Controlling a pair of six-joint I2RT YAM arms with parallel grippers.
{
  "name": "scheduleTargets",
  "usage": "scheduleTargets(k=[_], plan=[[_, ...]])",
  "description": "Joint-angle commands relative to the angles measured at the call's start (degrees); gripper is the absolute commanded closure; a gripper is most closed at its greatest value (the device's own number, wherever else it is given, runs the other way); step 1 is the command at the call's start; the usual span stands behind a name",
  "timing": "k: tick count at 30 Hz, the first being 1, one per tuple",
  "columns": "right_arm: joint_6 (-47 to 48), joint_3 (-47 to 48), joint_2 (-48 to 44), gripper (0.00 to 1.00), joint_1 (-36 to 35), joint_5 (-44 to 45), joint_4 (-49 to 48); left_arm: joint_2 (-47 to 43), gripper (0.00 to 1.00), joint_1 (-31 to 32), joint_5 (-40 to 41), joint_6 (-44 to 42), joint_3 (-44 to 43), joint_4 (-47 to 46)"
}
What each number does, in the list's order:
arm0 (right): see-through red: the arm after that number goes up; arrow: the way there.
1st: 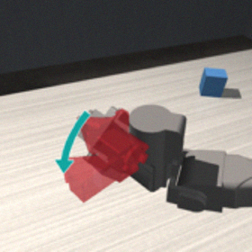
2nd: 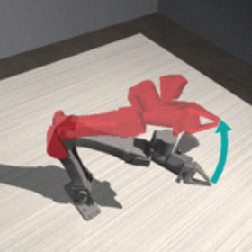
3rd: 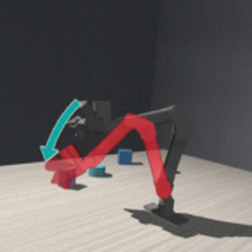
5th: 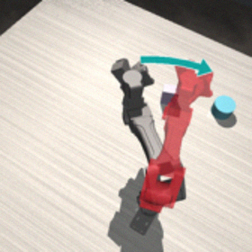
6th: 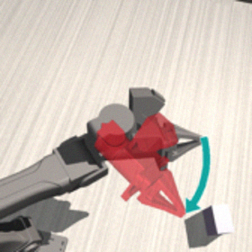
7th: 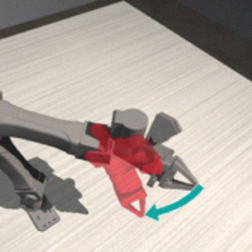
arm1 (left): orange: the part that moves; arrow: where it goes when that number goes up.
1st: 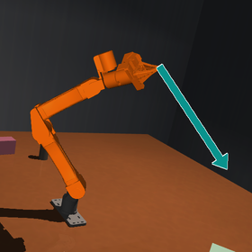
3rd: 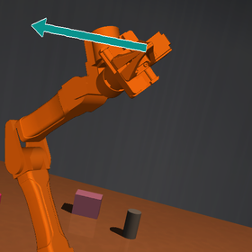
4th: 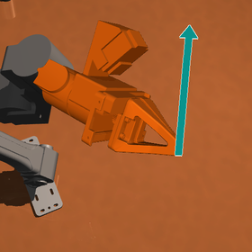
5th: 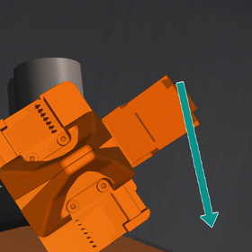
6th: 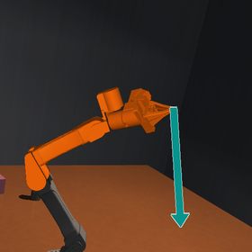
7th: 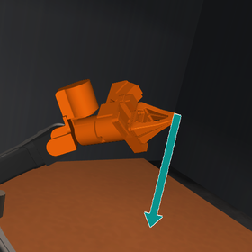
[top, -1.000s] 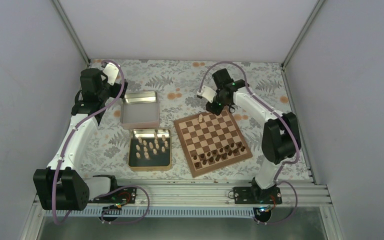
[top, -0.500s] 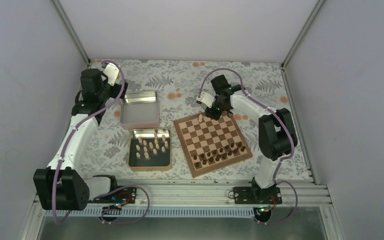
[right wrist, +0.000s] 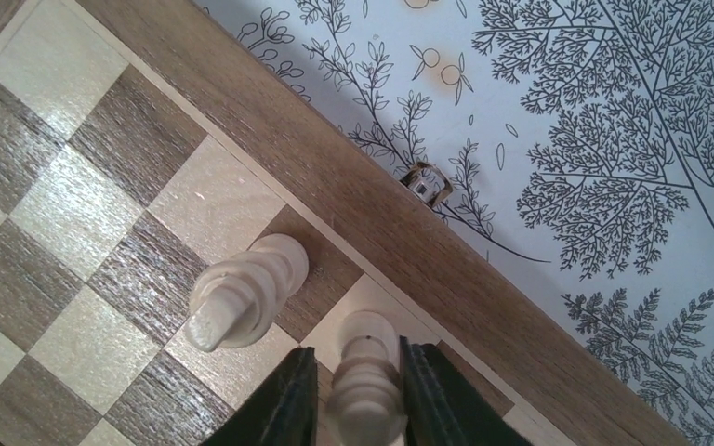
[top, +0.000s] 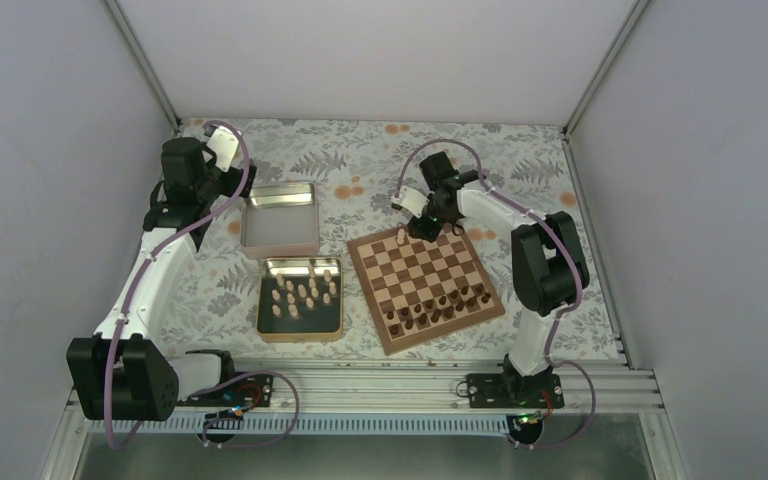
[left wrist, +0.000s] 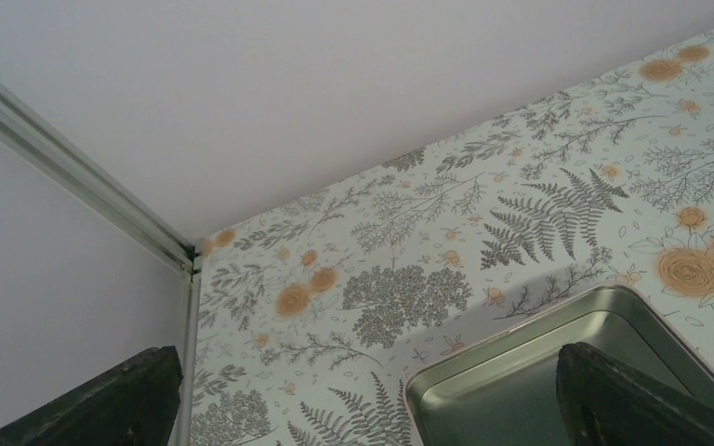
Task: Set up the chess pieces on the board
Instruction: Place the chess piece on the chessboard, then pick up the chess piece from the storage box.
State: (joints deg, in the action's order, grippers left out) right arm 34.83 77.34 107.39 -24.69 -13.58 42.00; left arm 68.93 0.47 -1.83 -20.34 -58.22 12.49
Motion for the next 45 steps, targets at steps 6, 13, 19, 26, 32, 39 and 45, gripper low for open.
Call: scheduleTargets(k=[6,13,19,26,32,39,45], plan=[[-0.73,3.05,-3.43,0.62,-0.08,-0.45,-0.32,-0.90,0.00,-0.29,-0.98,0.21,0.15,-0.67],[-1.02,9.84,-8.37,0.61,-0.66,0.27,4.46,-1.22,0.00,-0.29,-0.81,0.21,0.13,-0.59],[-2.46,24.02,-5.71,0.63,-11.49,1.74,10.09,-0.51,0.00,-0.29,-0.39,0.64,-0.53,-0.83],[-3.36,32.80,3.43,0.66,-26.61,0.24,10.01,-1.69,0.00,-0.30,-0.05,0.47,-0.25,-0.58],[-3.15,30.65,10.91,0.68,-32.18,-0.08,8.34,-2.47,0.00,-0.29,1.42,0.39,0.46,-1.19],[-3.63,25.54,14.40,0.69,-34.32,-1.01,4.44,-1.52,0.00,-0.38,3.84,0.47,-0.14,-1.68],[-3.59,25.53,16.46,0.68,-35.03,-1.63,3.66,-1.35,0.00,-0.40,3.83,0.47,-0.03,-1.68]])
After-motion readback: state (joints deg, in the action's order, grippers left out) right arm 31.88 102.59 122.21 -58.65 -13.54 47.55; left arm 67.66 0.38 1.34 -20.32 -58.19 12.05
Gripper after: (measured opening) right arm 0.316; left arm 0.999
